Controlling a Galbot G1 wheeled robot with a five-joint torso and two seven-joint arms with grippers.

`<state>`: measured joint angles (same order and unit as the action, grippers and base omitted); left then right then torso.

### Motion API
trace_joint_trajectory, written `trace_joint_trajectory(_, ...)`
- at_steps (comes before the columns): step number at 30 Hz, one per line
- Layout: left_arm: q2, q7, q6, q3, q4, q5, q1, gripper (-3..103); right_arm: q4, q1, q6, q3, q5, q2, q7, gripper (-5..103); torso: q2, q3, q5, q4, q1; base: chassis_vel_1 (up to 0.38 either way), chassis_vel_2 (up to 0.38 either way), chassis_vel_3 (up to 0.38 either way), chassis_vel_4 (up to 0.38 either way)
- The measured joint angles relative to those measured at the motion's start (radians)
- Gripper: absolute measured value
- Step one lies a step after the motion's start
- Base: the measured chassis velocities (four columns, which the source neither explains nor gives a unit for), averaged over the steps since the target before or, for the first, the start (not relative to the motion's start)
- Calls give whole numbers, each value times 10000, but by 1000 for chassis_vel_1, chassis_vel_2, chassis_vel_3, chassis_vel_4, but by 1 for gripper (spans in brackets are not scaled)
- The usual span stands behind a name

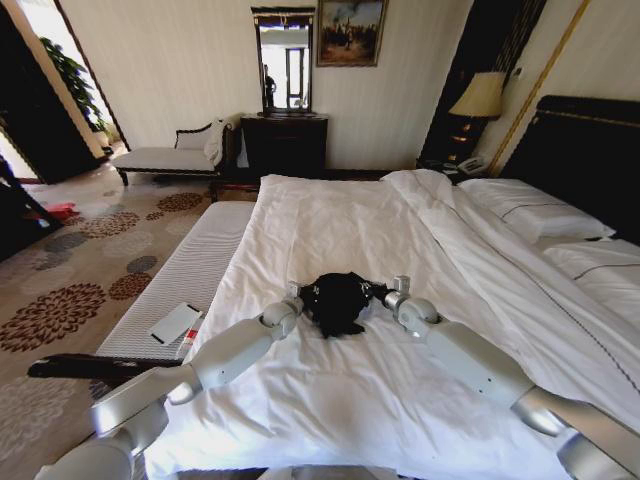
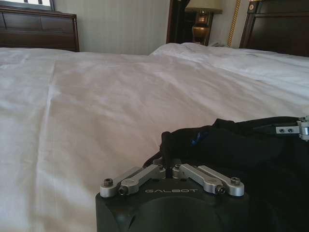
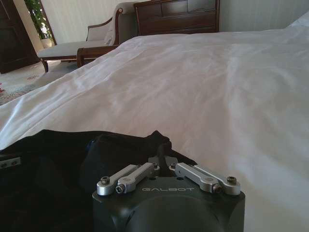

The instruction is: Fold the clothes on the bed.

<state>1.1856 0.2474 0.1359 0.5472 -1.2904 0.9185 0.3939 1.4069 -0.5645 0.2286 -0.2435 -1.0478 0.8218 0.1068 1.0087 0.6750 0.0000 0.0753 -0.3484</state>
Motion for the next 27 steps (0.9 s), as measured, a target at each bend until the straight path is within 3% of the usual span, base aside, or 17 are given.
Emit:
trace_joint_trajectory(13, -316, 132, -29, -358, -550, -71, 171, 1, 407, -185, -158, 328, 136, -120, 254, 2, 0, 0, 0, -2, 0, 0, 0, 0, 0)
trace_joint_trajectory(27, -1240, 718, 30, -1532, -2968, -89, 650, 1, 3435, -2802, -318, 3395, 957, -885, 565, 2, 0, -1, 1, -1, 1, 0, 0, 0, 0)
